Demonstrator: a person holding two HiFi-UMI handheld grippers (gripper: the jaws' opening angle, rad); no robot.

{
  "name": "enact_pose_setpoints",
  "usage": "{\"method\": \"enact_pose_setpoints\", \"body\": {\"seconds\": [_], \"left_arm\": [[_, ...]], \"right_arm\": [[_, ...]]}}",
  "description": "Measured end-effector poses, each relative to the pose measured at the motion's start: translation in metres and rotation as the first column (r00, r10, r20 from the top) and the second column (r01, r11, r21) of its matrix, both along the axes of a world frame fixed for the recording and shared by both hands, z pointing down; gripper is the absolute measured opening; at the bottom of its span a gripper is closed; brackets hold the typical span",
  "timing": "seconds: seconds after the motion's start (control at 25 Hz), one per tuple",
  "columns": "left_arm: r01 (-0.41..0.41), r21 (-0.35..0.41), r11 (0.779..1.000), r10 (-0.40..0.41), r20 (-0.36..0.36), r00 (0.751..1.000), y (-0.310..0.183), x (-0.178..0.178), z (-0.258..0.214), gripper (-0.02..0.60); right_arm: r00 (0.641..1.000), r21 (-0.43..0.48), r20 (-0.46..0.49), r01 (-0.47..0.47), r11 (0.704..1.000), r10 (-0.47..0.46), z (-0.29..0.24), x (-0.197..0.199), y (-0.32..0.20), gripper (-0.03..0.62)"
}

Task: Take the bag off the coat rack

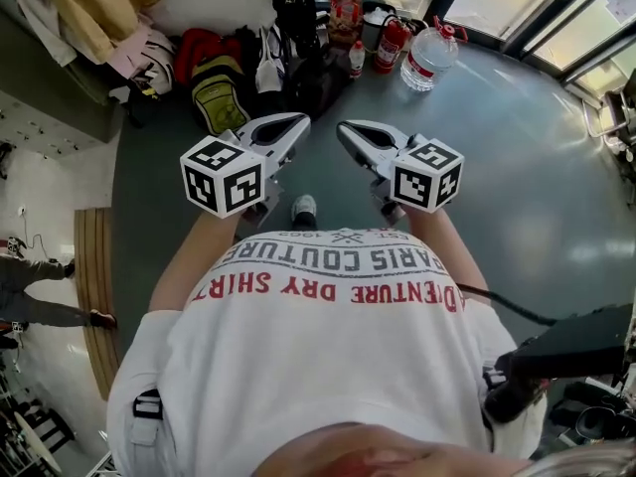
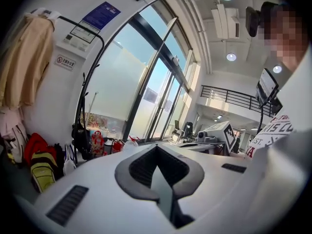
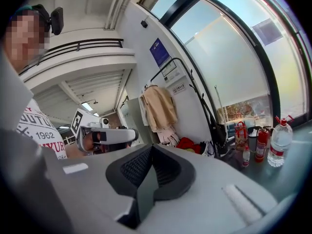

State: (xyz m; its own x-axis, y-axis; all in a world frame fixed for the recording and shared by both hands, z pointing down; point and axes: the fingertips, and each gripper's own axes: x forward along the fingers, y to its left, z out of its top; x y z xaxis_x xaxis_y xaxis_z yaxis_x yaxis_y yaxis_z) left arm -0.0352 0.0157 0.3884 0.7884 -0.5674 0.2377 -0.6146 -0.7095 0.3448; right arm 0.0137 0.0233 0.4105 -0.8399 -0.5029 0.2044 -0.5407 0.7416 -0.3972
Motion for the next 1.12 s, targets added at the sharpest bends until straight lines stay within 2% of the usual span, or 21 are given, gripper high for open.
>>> {"method": "enact_pose_setpoints", "body": {"seconds": [0.16,0.32,0.68,0.84,1.12], "left_arm": [[0.025,-0.004,1.0,-0.025,-0.01,1.0,-0.108,-0.037,-0.002,0.002],[0.049,0.024,0.999,-0.049,-0.015,0.999,-0.198,-0.064,-0.02,0.002],[0.053,0.013,0.999,-0.053,0.006,0.999,-0.309,-0.063,-0.023,0.0],[0.124,0.007,0.992,-0.124,0.018,0.992,-0.357,-0.073,-0.011,0.0],[0.247,-0.024,0.969,-0.247,-0.001,0.969,-0.481,-0.085,-0.01,0.0]], "right_arm": [[0.999,0.006,-0.037,-0.004,1.0,0.005,0.004,-0.029,-0.107,0.002],[0.998,0.044,-0.06,-0.019,0.999,0.022,-0.01,-0.046,-0.196,0.002],[0.999,0.033,-0.044,-0.009,0.999,0.011,-0.013,-0.053,-0.312,0.002],[0.998,0.029,-0.041,0.052,0.998,-0.051,-0.005,-0.061,-0.365,0.002],[0.992,0.006,-0.032,0.122,0.993,-0.121,-0.009,-0.066,-0.494,0.002]]}}
